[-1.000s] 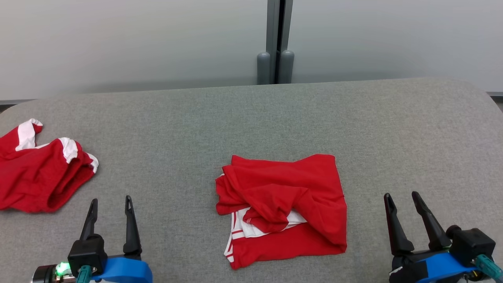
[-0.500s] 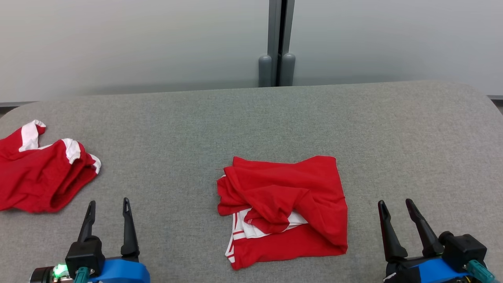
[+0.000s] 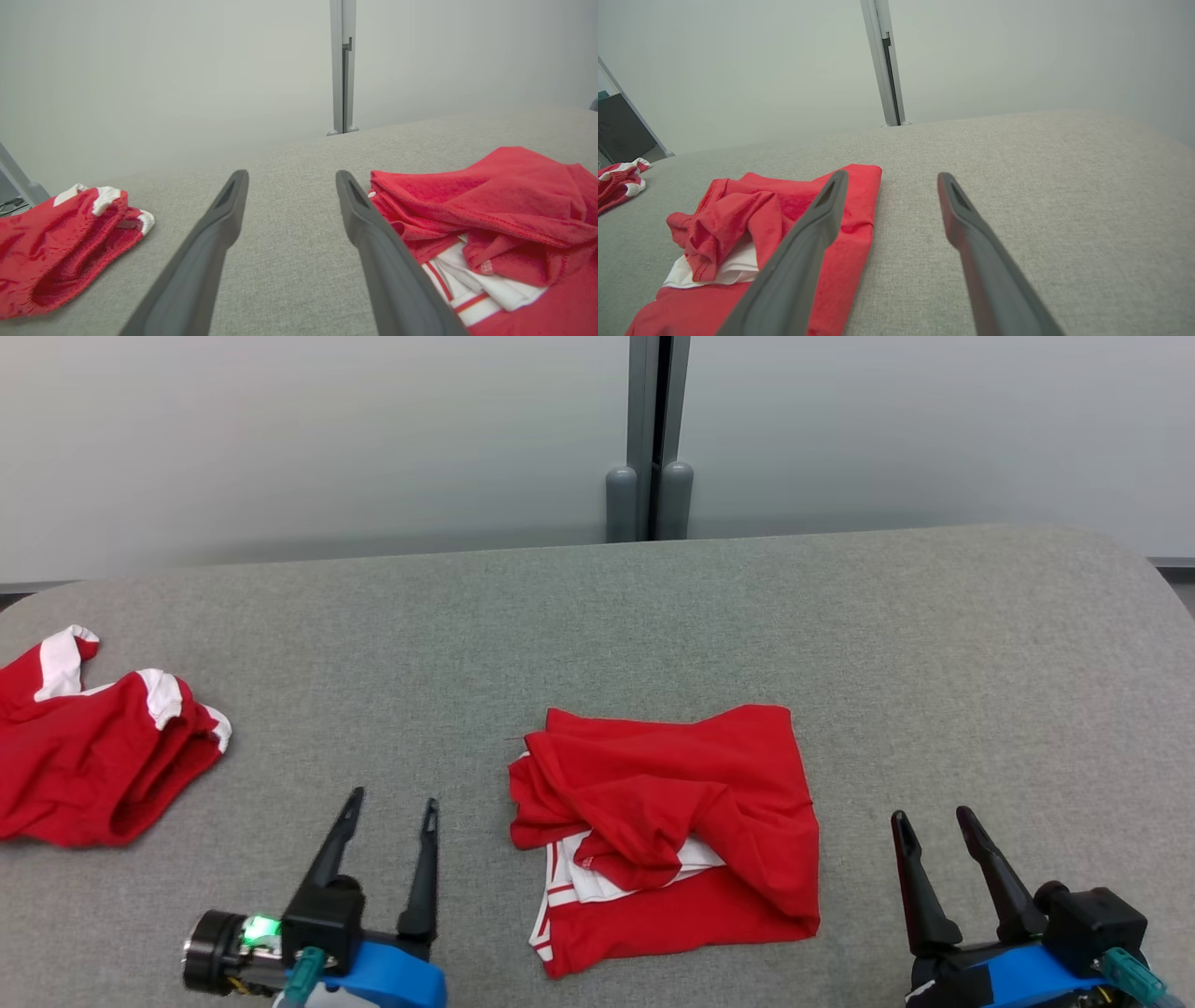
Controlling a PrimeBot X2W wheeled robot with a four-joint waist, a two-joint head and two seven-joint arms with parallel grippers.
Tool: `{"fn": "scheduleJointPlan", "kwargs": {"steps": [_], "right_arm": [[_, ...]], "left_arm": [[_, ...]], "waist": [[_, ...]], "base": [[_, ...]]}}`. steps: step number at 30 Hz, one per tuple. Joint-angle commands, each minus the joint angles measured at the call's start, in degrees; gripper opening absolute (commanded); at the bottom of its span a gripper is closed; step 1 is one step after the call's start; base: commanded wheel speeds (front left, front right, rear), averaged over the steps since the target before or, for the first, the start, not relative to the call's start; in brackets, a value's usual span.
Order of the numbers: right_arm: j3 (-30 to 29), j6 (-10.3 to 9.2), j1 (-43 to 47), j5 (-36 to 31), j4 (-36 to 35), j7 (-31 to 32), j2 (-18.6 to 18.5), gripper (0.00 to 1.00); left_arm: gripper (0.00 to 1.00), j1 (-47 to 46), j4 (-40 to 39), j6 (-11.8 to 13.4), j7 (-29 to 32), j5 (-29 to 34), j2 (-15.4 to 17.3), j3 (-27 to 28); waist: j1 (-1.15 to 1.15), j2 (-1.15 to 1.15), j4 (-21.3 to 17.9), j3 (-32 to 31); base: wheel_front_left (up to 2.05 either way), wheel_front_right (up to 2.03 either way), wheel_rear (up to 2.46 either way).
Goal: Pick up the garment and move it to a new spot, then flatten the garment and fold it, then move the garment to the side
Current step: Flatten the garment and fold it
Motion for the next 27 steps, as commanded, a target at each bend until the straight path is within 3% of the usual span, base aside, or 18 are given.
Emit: {"fn": "scheduleJointPlan", "kwargs": {"steps": [1, 9, 27], "right_arm": [[0.05, 0.01, -0.65, 0.30, 0.12, -0.28, -0.26, 1.00], [0.28, 0.01, -1.38, 0.63, 0.30, -0.28, -0.36, 1.00], [1.87, 0.01, -3.11, 1.49, 0.81, -0.29, -0.04, 1.00]], "left_arm": [[1.00, -1.35, 0.80, -1.01, -0.26, 0.62, -0.09, -1.75], [1.00, -4.64, 4.52, -3.92, 0.79, -0.54, -1.39, -11.46], [1.00, -9.46, 16.77, -4.31, 3.03, -6.65, -2.64, -24.93]], "waist": [[0.00, 0.00, -0.17, 0.04], [0.00, 0.00, -1.53, 0.38], [0.00, 0.00, -5.47, 2.03]], "base": [[0.00, 0.00, 0.00], [0.00, 0.00, 0.00], [0.00, 0.00, 0.00]]}}
